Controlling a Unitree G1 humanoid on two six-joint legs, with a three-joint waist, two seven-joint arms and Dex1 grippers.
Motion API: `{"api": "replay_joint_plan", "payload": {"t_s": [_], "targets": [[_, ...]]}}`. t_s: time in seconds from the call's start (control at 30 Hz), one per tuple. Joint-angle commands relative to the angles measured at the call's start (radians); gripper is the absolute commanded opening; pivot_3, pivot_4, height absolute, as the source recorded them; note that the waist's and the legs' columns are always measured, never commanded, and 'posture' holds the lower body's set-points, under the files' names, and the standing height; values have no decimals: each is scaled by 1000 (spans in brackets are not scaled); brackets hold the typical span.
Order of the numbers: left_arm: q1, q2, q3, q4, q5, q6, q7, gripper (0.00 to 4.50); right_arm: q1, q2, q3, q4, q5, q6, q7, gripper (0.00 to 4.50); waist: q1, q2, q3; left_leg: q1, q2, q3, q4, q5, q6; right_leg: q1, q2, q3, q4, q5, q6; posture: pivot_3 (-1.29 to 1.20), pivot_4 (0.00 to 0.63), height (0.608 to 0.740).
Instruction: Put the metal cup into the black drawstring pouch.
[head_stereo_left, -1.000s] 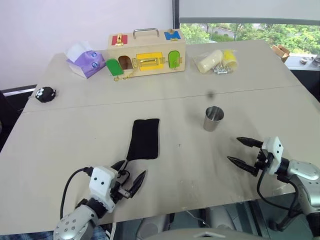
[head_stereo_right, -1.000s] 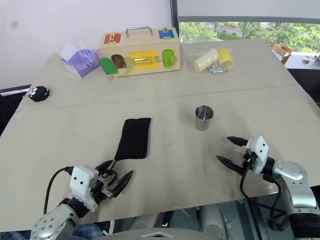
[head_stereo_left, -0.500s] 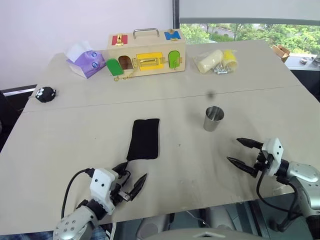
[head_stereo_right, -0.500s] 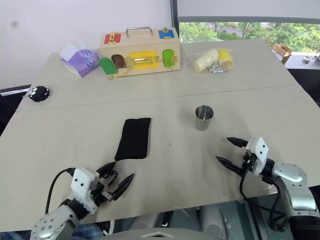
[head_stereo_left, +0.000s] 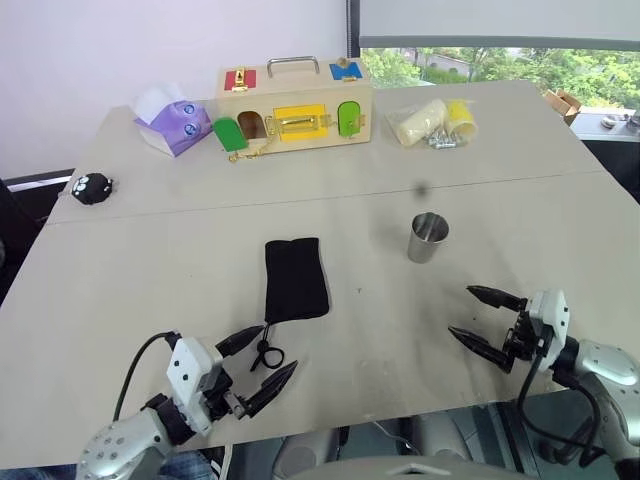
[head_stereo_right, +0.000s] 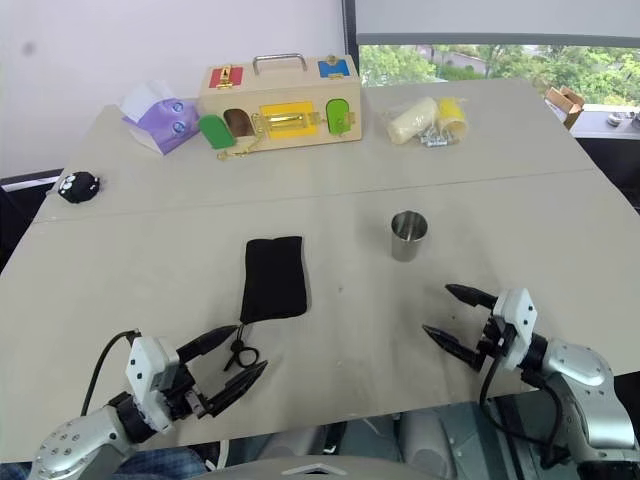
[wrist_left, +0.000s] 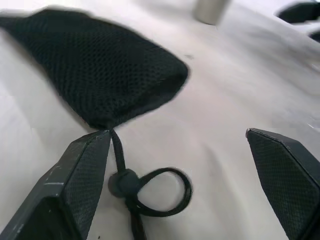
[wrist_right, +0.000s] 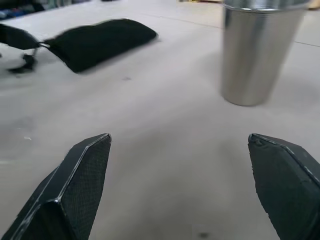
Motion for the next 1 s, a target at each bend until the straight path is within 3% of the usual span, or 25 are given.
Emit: {"api": "replay_joint_plan", "payload": {"t_s": [0.03, 0.2, 0.3, 0.6, 0.77, 1.0], "targets": [[-27, 50, 67, 13, -33, -27, -59, 4500, 33, 2, 13, -97, 34, -2, 17, 4433, 0, 0, 0, 0, 0, 0, 0, 0, 0, 0, 0, 0, 0, 0, 0, 0, 150, 740], [-50, 204, 98, -23, -129, 81, -197, 4500, 58, -9, 59, -145, 1, -22, 27, 4433, -2, 0, 0, 1, 1, -1, 0, 0, 0, 0, 0, -2, 0, -2, 3, 0, 150, 740], [-81, 258, 112, -6, -98, 60, -231, 4500, 56, 8, 65, -171, 5, -16, -7, 4433, -3, 1, 0, 1, 1, 1, 0, 0, 0, 0, 0, -2, 0, -1, 2, 0, 150, 740], [-255, 262, 51, 91, 27, 23, -192, 4500, 92, 33, 89, -210, -25, -39, -56, 4433, 0, 0, 0, 1, 1, 0, 0, 0, -1, 0, 0, -3, 0, 1, -1, 0, 150, 740], [-366, 237, -26, 194, 169, -39, -122, 4500, 111, 48, 99, -218, -42, -58, -85, 4433, 0, 0, 0, 1, 1, 0, 0, 0, -1, 0, 0, -4, 0, 2, 1, 0, 150, 740], [-475, 197, -87, 263, 199, -53, -100, 4500, 126, 60, 109, -216, -57, -80, -110, 4433, 0, 1, 0, 1, 1, 0, 0, 0, -1, -1, 1, -3, 0, 3, 3, 0, 150, 740]]}}
